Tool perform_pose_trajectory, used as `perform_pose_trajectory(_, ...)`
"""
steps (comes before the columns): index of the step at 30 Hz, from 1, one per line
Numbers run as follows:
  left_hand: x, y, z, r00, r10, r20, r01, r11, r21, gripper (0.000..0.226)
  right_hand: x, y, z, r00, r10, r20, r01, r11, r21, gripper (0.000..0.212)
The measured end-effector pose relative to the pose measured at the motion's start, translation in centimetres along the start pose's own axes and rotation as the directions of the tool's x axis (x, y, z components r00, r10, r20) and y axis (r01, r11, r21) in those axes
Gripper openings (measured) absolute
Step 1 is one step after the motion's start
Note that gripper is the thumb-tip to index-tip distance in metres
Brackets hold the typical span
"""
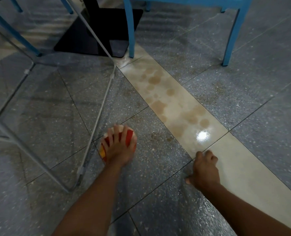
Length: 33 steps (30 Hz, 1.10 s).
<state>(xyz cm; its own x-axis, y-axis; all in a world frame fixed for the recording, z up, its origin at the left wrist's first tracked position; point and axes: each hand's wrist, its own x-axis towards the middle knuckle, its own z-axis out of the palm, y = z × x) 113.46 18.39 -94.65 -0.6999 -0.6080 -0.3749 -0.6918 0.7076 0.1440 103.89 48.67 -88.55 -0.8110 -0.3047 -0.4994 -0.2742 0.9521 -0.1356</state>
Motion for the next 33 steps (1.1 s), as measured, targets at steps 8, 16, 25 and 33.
perform_pose_trajectory(8,-7.1,8.0,5.1,0.868,0.492,0.064,-0.496,0.866,0.066,0.068,0.0,0.1,-0.1,1.000,-0.008,-0.003,0.008,1.000,-0.008,0.102)
perform_pose_trajectory(16,-3.6,-3.5,1.1,0.971,0.236,0.023,-0.237,0.961,0.144,0.079,0.2,0.5,0.1,1.000,-0.023,0.004,0.023,1.000,-0.012,0.102)
perform_pose_trajectory(25,4.6,12.1,-0.2,0.996,0.084,-0.014,-0.084,0.996,0.009,0.071,0.5,0.7,0.5,1.000,-0.029,0.007,0.029,0.999,-0.018,0.111)
perform_pose_trajectory(33,-12.7,1.8,7.6,0.772,0.633,0.064,-0.631,0.750,0.198,0.064,0.3,1.1,0.5,0.998,-0.063,-0.016,0.063,0.998,0.022,0.109)
